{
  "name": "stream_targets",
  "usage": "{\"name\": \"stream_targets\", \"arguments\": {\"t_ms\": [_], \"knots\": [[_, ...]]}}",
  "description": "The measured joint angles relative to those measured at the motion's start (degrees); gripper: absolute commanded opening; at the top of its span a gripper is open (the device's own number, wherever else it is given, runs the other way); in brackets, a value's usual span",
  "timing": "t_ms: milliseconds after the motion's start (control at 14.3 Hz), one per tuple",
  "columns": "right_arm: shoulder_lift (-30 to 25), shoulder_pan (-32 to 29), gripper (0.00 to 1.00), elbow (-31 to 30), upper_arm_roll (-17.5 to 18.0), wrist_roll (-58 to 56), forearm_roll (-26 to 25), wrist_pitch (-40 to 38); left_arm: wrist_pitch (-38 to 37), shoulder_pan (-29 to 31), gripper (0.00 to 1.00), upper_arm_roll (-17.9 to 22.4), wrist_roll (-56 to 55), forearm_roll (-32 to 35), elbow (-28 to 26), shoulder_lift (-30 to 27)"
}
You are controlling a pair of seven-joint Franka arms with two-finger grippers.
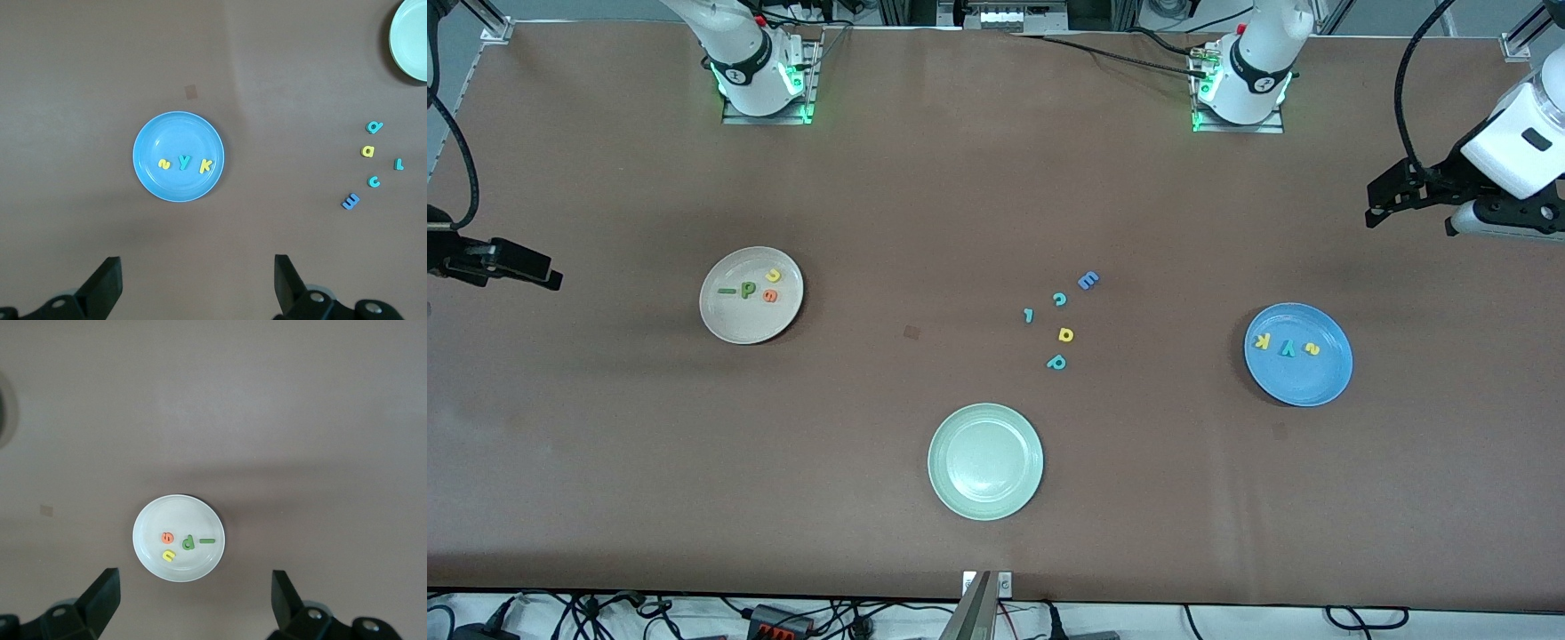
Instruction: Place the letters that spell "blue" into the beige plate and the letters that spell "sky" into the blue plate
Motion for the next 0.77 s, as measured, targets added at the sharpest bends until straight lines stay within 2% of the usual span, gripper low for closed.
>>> {"name": "stream_targets", "arguments": {"t_ms": [490, 769], "knots": [[-1.46, -0.24, 1.0, -2.19, 0.45, 0.19, -2.22, 0.17, 0.0, 0.0, 1.0, 0.0, 0.0, 0.0, 0.0, 0.0], [-6.7, -0.24, 1.0, -10.01, 0.77, 0.19, -3.15, 3.38, 0.0, 0.0, 1.0, 0.0, -0.01, 0.0, 0.0, 0.0]]}}
